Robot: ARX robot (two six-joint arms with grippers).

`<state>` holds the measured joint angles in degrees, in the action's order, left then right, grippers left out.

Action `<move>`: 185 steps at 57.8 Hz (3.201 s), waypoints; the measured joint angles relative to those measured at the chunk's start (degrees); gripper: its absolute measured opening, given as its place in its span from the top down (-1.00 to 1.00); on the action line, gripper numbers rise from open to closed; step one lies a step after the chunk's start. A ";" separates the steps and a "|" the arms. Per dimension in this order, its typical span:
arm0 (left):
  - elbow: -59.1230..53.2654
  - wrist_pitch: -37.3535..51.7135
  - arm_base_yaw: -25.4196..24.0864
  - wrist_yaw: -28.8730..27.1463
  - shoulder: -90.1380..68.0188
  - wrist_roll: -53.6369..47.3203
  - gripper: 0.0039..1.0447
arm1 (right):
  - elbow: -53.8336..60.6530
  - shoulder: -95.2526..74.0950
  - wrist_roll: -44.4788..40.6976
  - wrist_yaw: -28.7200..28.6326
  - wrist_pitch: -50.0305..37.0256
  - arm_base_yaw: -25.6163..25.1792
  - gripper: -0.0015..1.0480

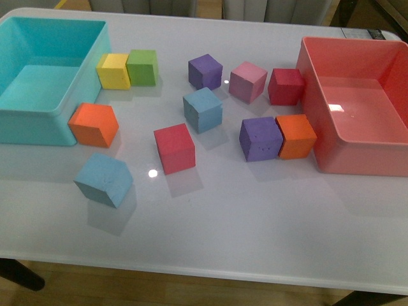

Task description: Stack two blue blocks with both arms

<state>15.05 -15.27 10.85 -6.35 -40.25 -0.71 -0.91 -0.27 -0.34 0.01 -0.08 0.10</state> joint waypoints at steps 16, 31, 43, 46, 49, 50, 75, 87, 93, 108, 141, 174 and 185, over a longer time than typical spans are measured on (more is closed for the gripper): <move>7.30 20.68 6.91 1.05 -32.33 0.20 -0.84 | 0.00 0.02 0.00 0.00 0.00 0.00 -0.83; 15.80 28.09 10.32 2.34 -55.45 -0.92 -0.84 | 0.00 0.00 0.00 0.00 0.00 0.00 -0.83; 20.94 28.68 9.25 3.04 -64.30 -2.75 -0.84 | 0.00 0.00 0.00 0.00 0.00 0.00 -0.83; 22.12 28.63 8.81 3.19 -65.61 -3.08 -0.84 | 0.00 0.00 0.00 0.00 0.00 0.00 -0.83; 23.69 28.39 8.09 3.39 -67.17 -3.56 -0.84 | 0.00 0.00 0.00 0.00 0.00 0.00 -0.83; 24.20 28.30 7.82 3.43 -67.73 -3.67 -0.84 | 0.00 0.02 0.00 0.00 0.00 0.00 -0.83; 31.08 25.20 4.87 6.01 -74.73 -5.01 -0.84 | 0.00 0.00 0.00 0.02 0.00 0.00 -0.83; 32.72 24.61 4.72 6.19 -77.46 -6.60 -0.84 | 0.00 0.00 0.00 0.00 0.00 0.00 -0.83; 33.46 24.61 4.59 6.14 -78.75 -7.04 -0.84 | 0.00 0.02 0.00 0.00 0.00 0.00 -0.83; 36.24 23.78 4.24 6.14 -81.42 -7.23 -0.84 | 0.00 0.00 0.00 0.00 0.00 0.00 -0.83; 39.69 22.16 3.93 4.79 -86.68 -5.51 -0.56 | 0.02 0.00 0.00 0.02 0.00 0.00 -0.83; 40.46 14.36 4.46 4.85 -76.19 -4.48 0.15 | 0.00 0.00 0.00 0.02 0.00 0.00 -0.83; 45.35 9.73 5.18 4.92 -72.32 -5.05 0.18 | 0.00 0.00 0.00 0.00 0.00 0.00 -0.83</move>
<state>60.40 -5.54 16.03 -1.43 -112.57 -5.76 -0.91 -0.27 -0.34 0.01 -0.08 0.10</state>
